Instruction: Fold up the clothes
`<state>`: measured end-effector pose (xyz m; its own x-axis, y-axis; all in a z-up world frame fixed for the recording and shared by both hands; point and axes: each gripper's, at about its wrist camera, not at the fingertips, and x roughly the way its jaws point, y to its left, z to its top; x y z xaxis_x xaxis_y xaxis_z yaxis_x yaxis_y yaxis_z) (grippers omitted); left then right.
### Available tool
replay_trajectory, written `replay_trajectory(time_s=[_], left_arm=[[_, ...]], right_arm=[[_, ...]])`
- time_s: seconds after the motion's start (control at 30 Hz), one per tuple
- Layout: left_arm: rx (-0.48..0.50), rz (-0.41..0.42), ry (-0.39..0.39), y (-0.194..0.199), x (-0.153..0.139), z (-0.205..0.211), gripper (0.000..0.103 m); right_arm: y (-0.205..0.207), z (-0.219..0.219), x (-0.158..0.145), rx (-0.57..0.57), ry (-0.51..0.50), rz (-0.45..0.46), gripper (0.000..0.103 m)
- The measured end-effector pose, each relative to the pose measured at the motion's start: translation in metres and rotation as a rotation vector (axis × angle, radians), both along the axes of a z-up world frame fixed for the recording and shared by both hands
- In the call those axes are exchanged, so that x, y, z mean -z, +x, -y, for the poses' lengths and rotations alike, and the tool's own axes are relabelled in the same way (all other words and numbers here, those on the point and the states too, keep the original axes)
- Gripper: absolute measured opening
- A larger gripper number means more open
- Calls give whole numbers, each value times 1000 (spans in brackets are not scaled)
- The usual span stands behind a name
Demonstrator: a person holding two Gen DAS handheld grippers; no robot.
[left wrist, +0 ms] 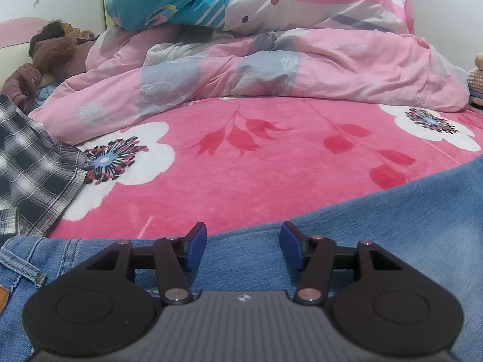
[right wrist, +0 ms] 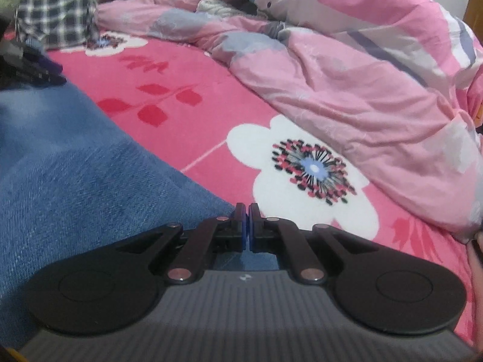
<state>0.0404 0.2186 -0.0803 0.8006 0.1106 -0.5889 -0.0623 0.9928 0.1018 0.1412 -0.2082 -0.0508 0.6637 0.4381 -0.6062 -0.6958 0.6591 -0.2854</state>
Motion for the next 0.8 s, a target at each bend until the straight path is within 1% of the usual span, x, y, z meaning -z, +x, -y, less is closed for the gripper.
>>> replay_trajectory(time_s=[0.23, 0.4, 0.57, 0.63, 0.67, 0.7, 0.77, 0.8], left_arm=[[0, 0, 0, 0, 0, 0, 57], [-1, 0, 1, 1, 0, 0, 57], [-6, -4, 20, 1, 1, 2, 58], [-10, -4, 34, 1, 1, 4, 60], [-13, -5, 41, 1, 1, 4, 61], [-14, -4, 47, 1, 1, 5, 61], [-16, -5, 47, 1, 0, 5, 62], [-17, -5, 44, 1, 0, 4, 62]], right_arm=[[6, 2, 15, 10, 28, -23, 0], [10, 6, 27, 51, 92, -63, 0], [9, 12, 30, 70, 144, -67, 2], [9, 14, 27, 72, 153, -66, 5], [9, 15, 24, 77, 157, -64, 13], [9, 17, 20, 93, 161, -57, 29], [7, 26, 11, 125, 185, -38, 42], [6, 35, 6, 141, 223, -36, 44]])
